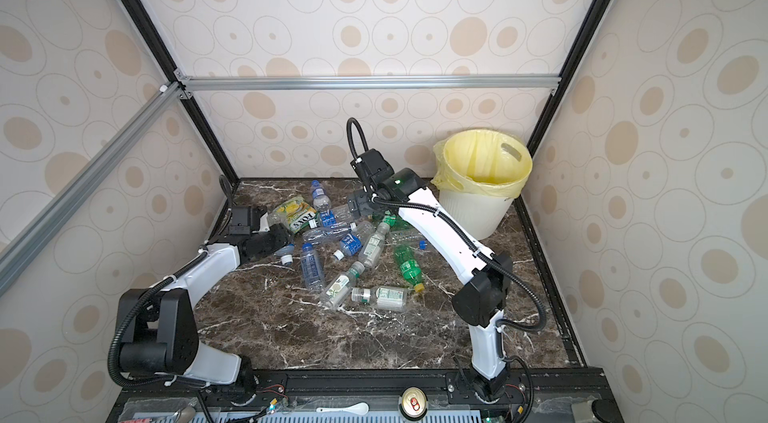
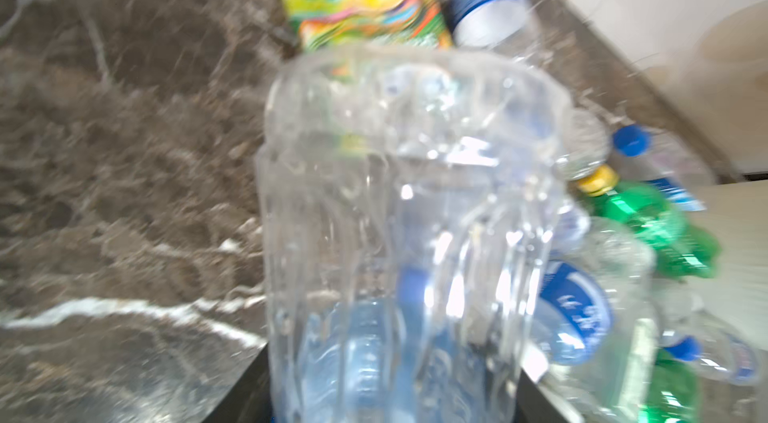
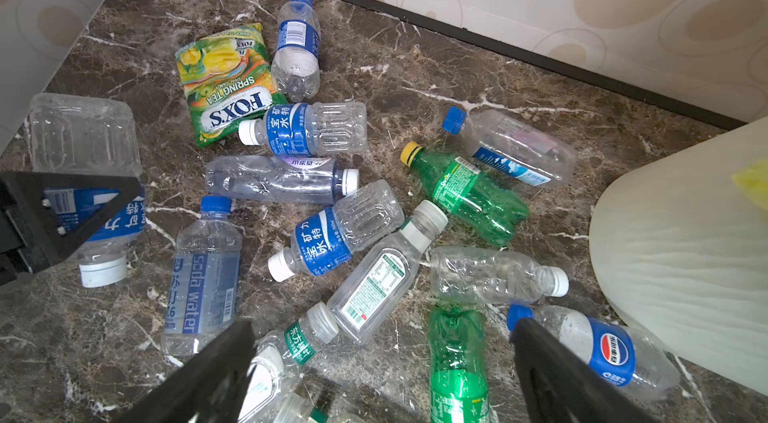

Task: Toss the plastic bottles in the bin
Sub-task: 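Lift the clear water bottle with the left gripper toward the right gripper, then grasp the clear water bottle with the right gripper from the left gripper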

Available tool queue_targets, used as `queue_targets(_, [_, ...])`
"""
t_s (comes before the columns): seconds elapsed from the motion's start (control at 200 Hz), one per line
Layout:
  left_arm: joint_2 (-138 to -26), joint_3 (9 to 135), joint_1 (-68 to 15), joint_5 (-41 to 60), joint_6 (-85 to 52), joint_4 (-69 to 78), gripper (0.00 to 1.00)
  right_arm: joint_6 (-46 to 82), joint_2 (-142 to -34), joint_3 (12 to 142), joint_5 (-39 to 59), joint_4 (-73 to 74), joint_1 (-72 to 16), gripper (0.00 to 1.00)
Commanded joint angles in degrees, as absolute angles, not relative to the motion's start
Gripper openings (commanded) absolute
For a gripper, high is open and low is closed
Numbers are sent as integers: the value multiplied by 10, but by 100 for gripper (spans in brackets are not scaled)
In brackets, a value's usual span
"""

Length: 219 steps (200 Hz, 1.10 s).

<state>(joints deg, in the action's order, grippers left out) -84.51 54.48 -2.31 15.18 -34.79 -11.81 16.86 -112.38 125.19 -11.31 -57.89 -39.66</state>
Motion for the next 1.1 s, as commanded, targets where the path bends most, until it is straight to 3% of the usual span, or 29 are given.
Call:
queue_targets(0.0, [-835,600,-50,174,-365,-70,56,184,-1140,1297,-94,-621,-388,100])
queue_targets(0.18, [-854,681,-105,181,-345,-64,56,232,-1159,1374,-15,-641,-350,100])
queue_targets(0.6, [-951,836,-224,201,-293,-70,56,332,-1141,1389,117,-577,-286,97])
queue_targets(1.09, [-993,906,-293,194,-267,-105,56,316,-1150,1382,155,-531,-281,90])
